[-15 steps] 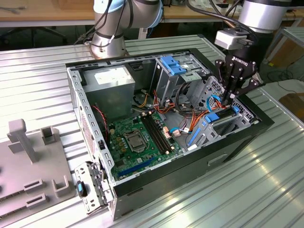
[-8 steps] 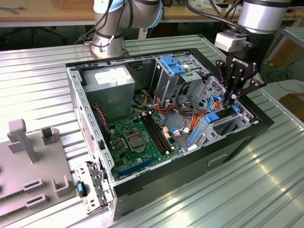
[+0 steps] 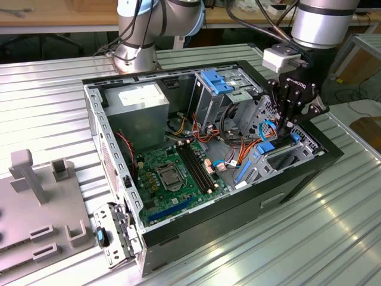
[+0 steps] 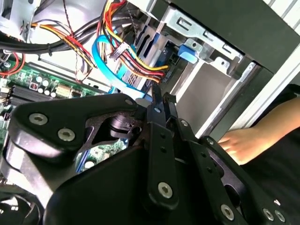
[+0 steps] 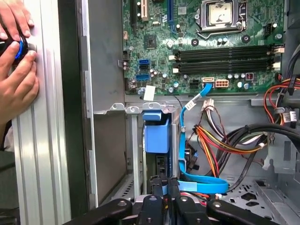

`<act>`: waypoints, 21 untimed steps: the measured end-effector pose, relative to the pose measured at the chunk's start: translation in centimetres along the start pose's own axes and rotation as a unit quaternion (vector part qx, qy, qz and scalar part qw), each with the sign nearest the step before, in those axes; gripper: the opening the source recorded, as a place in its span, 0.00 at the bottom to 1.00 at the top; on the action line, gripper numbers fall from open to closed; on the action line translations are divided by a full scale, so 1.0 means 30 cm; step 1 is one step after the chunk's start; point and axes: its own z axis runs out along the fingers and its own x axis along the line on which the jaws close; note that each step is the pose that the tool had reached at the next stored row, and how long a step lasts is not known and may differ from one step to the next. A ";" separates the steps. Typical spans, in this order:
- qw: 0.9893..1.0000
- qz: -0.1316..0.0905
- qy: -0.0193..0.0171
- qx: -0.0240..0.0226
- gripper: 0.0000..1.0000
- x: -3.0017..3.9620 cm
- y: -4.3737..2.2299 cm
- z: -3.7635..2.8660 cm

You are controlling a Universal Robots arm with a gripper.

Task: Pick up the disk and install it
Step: 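Insert the second disk wire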

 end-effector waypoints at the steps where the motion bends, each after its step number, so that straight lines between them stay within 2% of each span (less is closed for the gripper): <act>1: 1.000 0.000 0.000 0.002 0.16 -0.001 0.001 0.003; 8: 1.000 0.001 0.000 0.003 0.16 -0.002 0.003 0.021; 11: 1.000 0.001 -0.003 0.003 0.16 0.000 0.003 0.022; 12: 1.000 0.001 -0.006 0.002 0.16 0.002 0.003 0.023; 14: 1.000 0.002 -0.016 0.002 0.16 0.009 0.002 0.025; 16: 1.000 0.002 -0.019 0.002 0.16 0.019 0.002 0.027; 18: 1.000 0.003 -0.027 0.002 0.16 0.033 0.002 0.030; 19: 0.999 0.003 -0.035 0.002 0.16 0.042 0.002 0.032; 21: 0.999 0.004 -0.042 0.002 0.16 0.046 0.002 0.033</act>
